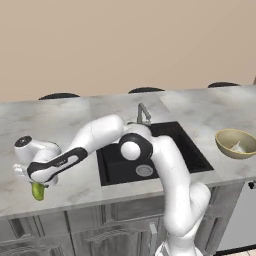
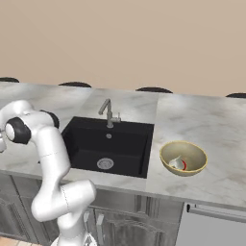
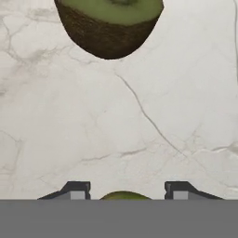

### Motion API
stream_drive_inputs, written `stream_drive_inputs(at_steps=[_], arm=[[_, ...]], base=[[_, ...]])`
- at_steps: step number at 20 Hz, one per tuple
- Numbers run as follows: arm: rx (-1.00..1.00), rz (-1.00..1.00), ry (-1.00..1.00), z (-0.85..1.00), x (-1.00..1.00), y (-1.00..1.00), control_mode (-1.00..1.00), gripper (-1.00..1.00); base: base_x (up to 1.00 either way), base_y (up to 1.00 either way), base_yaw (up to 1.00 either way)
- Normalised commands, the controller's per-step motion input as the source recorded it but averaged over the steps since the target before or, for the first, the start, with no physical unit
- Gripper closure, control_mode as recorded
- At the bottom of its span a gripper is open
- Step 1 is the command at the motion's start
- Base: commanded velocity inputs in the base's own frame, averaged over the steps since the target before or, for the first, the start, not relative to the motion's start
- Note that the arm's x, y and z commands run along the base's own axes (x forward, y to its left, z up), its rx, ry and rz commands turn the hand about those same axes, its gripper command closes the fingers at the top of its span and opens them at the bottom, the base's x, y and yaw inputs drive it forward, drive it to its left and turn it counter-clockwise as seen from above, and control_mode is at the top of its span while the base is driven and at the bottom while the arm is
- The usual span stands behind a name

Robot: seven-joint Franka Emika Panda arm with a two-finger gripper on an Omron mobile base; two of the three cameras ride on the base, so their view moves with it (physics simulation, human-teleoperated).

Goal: There is a mixed pile of frozen fruits and vegetables on the counter. Locate all the frozen vegetables and place the items in a bowl on the counter. Take all the frozen fruits and defrost them in a running sink.

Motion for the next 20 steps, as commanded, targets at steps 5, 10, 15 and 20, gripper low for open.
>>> stream_drive_inputs(at_steps=[5, 10, 15, 20], arm=[[0.01, 0.0, 0.0, 0.54, -0.33, -0.6, -1.0, 1.0], [0.05, 0.01, 0.04, 0.44, -0.25, -0.82, -1.0, 1.0], [0.11, 0.0, -0.01, 0.0, -0.12, -1.0, -1.0, 1.0], [0.04, 0.0, 0.04, -0.01, 0.1, -1.0, -1.0, 1.0]], base=[[0.0, 0.0, 0.0], [0.0, 0.0, 0.0], [0.0, 0.0, 0.0], [0.0, 0.0, 0.0]])
